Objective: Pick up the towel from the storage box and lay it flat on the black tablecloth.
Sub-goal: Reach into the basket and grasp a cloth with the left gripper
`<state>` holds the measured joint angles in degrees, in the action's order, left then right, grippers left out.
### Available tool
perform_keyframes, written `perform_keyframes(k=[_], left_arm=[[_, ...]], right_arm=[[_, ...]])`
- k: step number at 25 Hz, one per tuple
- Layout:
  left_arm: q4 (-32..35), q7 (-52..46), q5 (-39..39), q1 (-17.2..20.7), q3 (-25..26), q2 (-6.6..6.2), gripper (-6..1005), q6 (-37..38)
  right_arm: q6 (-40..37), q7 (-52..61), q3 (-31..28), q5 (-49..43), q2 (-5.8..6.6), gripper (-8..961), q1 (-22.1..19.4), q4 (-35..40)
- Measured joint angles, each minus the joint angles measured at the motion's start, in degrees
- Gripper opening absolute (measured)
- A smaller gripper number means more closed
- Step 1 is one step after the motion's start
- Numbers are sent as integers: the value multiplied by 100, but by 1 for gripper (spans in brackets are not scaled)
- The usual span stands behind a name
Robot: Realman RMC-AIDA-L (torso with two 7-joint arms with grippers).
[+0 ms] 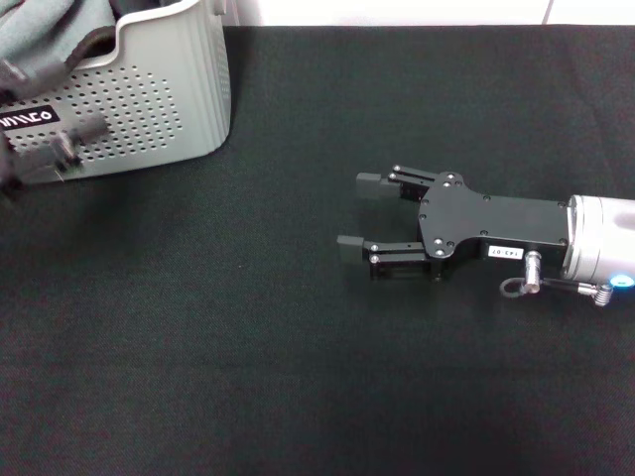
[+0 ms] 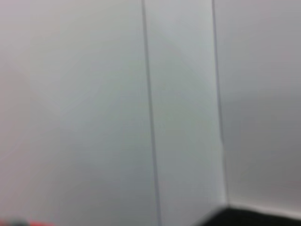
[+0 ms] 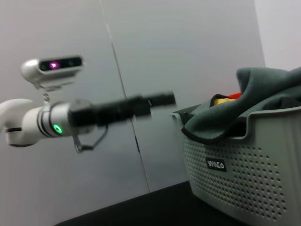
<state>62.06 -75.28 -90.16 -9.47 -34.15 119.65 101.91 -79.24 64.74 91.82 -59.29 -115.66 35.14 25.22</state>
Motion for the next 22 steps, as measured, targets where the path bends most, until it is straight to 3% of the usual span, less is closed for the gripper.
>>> perform_keyframes(k=[3,5,8,10,13,22], left_arm=[[66,-160,728,-23,78,-3,778,-91],[326,-485,887,-158,81,-30,714,-471],[589,-721,773,-235,77,-19,701,-855],[977,-1081,345,-402,22,14,691,-1747],[960,-1323,85,-597,7,15,676,-2233],[605,-1701,-884,-1132,4,15,629,-2706]], right_arm=[[25,0,-19,1,-9,869,13,-5],[27,0,-20,2,-9,869,33,-6],[28,0,-24,1,-9,869,33,-8],[28,1,-43,5,-9,869,-6,-7],[17,-8,-110,14,-12,869,-134,6],[-2,-114,-244,38,-18,869,-301,3]])
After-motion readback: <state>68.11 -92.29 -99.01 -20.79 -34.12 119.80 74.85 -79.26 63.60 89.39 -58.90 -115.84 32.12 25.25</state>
